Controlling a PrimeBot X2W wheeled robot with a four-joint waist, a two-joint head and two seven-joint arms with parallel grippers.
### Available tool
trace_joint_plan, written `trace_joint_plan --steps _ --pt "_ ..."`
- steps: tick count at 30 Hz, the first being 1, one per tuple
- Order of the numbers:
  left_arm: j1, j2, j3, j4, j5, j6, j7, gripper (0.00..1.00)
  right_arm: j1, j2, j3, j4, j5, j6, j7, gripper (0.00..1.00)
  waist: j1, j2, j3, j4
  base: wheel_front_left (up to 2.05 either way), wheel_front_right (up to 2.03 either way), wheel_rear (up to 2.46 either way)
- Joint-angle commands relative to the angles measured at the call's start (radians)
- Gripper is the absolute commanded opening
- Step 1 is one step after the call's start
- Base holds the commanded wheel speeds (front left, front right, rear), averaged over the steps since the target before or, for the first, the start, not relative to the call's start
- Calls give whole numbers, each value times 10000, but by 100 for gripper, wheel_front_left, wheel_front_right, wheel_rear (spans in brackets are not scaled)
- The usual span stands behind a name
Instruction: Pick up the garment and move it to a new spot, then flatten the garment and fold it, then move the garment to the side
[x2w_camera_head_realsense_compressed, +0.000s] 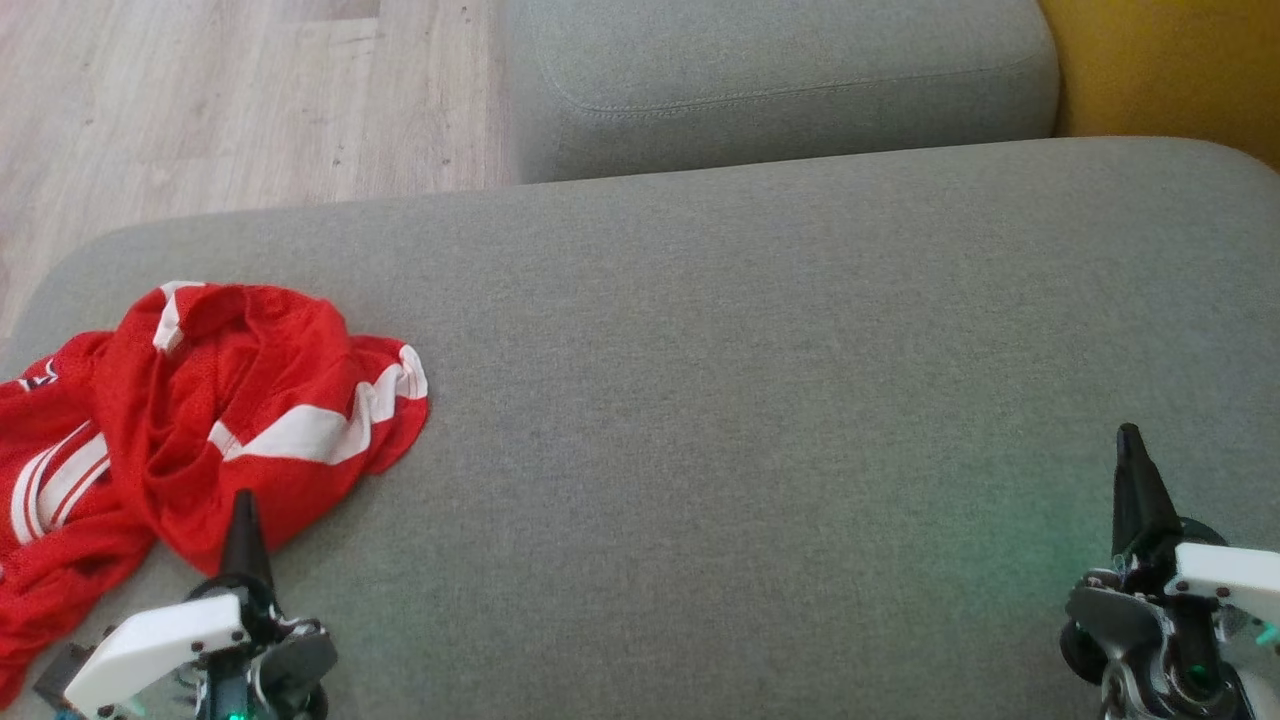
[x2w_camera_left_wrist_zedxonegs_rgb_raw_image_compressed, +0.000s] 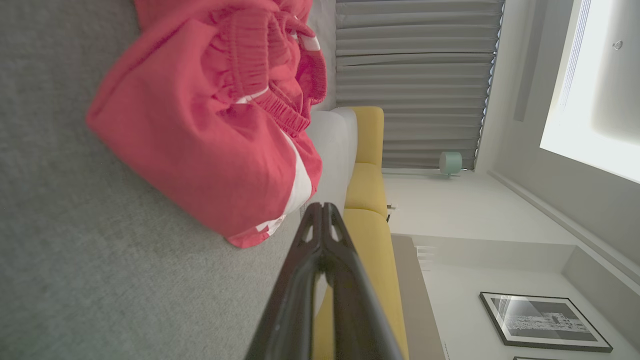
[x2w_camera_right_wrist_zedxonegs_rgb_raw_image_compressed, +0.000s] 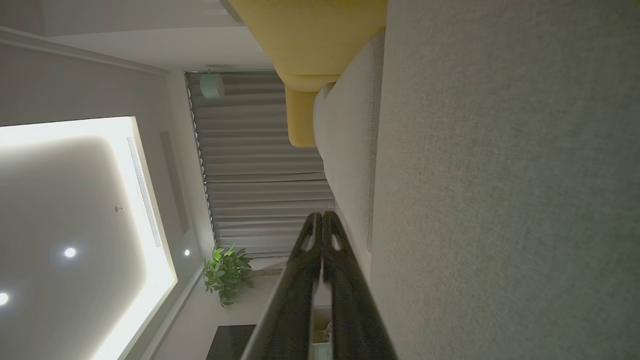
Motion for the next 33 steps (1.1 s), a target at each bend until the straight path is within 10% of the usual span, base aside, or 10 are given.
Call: trace_joint_plan --steps 1,12,13,33 --pt "-484 45 351 -352 89 -65 29 0 -555 -56 206 -380 74 -7 56 0 0 0 0 0 0 0 0" --pt "-484 45 351 -352 89 -65 29 0 -555 -56 206 -380 74 -7 56 0 0 0 0 0 0 0 0" --pt "0 0 0 0 0 0 0 100 0 0 0 2 0 0 0 100 0 0 0 0 0 0 0" --pt "242 -10 -312 210 1361 139 -450 100 165 28 449 419 -1258 -1 -447 100 0 0 49 10 0 0 0"
